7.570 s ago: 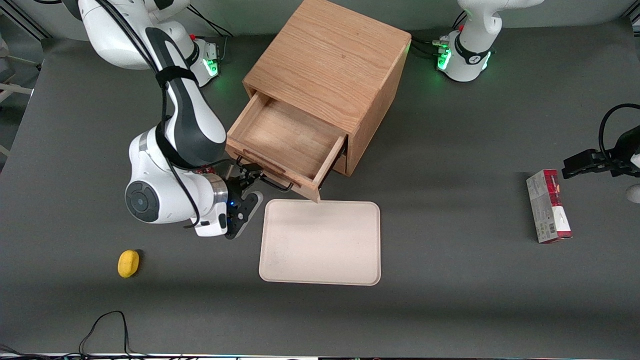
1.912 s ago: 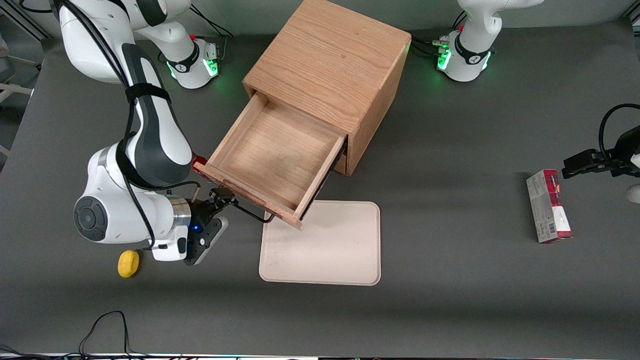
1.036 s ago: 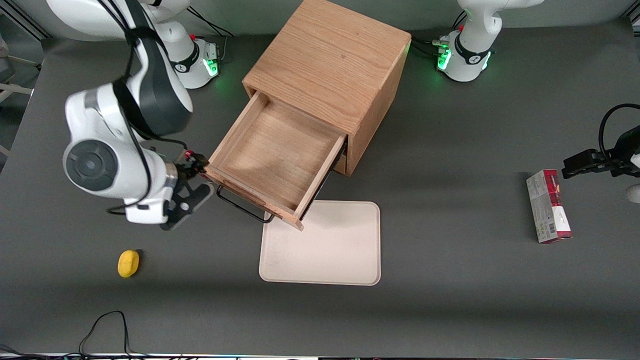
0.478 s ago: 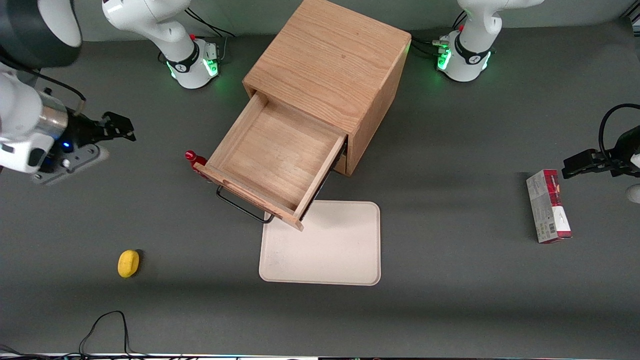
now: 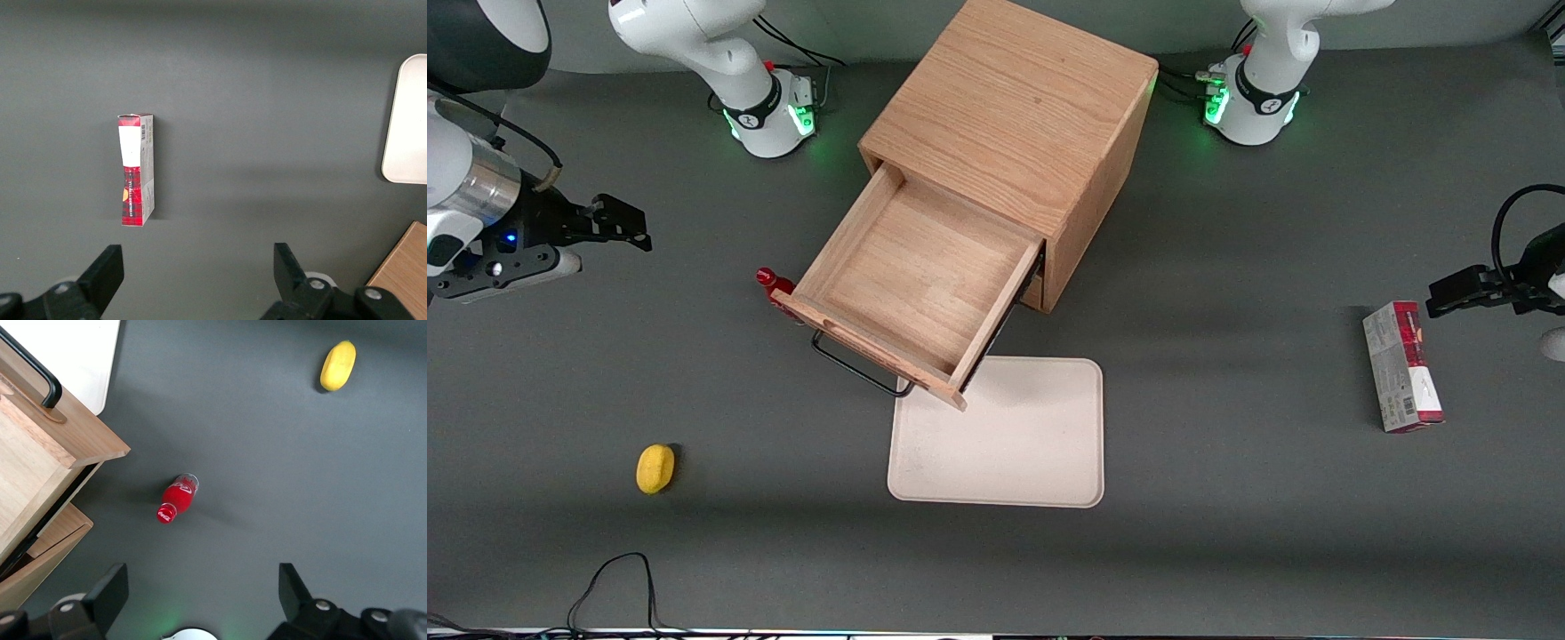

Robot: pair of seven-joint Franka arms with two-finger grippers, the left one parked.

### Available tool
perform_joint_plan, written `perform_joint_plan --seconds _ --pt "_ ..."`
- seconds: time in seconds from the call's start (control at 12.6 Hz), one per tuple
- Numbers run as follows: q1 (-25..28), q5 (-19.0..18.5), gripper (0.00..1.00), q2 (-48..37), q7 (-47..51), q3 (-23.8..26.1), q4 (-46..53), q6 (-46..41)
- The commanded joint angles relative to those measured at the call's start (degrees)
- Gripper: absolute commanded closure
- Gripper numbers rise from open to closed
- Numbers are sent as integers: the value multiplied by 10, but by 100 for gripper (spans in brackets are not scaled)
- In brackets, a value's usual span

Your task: Open upper drawer

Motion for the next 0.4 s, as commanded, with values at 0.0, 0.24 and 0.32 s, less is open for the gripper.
perform_joint_plan --seconds 0.0,0.24,0.32 --pt "-84 -12 0 -24 18 75 -13 2" --pt "-129 -9 0 -16 9 105 0 1" --pt "-130 -10 0 -16 9 113 1 -4"
